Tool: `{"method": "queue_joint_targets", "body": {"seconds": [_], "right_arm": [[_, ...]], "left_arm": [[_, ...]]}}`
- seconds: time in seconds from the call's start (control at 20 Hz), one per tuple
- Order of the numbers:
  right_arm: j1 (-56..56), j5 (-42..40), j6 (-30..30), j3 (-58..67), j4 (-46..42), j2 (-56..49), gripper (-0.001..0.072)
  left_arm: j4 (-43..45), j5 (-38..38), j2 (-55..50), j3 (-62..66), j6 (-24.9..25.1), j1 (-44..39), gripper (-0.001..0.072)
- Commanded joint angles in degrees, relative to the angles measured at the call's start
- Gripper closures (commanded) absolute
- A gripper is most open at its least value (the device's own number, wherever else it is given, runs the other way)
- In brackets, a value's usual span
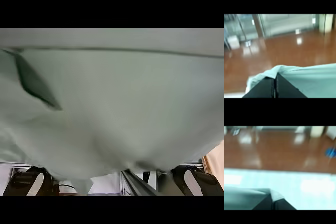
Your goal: Fold the shirts.
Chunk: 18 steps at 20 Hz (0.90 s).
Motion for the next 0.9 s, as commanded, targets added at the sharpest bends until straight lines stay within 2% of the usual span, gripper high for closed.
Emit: {"method": "queue_joint_targets", "body": {"seconds": [0.0,0.2,0.35,0.4,0.5,0.6,0.75,0.85], "right_arm": [[-0.02,-4.52,-1.20,-16.96,7.02,-0.13,0.0676],[0.02,-17.00,-7.43,-37.44,13.60,-5.11,0.0676],[0.68,-27.71,-10.88,-40.37,16.37,-16.85,0.0676],[1.60,-31.23,-11.69,-40.02,16.63,-21.09,0.0676],[4.11,-34.27,-12.15,-36.37,16.59,-31.12,0.0676],[6.34,-34.80,-12.20,-29.46,16.57,-41.70,0.0676],[7.50,-34.75,-8.61,-17.44,16.59,-54.69,0.0676],[7.43,-34.16,-6.03,-12.33,16.46,-59.58,0.0676]], "left_arm": [[0.20,-0.72,-5.22,-6.21,-1.60,-1.64,0.0691],[-2.84,6.27,-19.41,-12.94,-2.32,-1.64,0.0691],[-2.86,17.14,-34.45,-11.96,-7.45,-1.62,0.0691],[-2.89,19.47,-39.52,-10.34,-9.51,-1.42,0.0691],[-2.91,19.32,-50.21,-4.42,-13.25,-1.38,0.0691],[-3.30,17.44,-59.36,2.69,-14.56,-1.40,0.0691],[-4.90,12.87,-68.91,10.95,-20.65,-1.22,0.0691],[-8.70,11.08,-71.71,12.85,-19.32,-0.76,0.0691]]}}
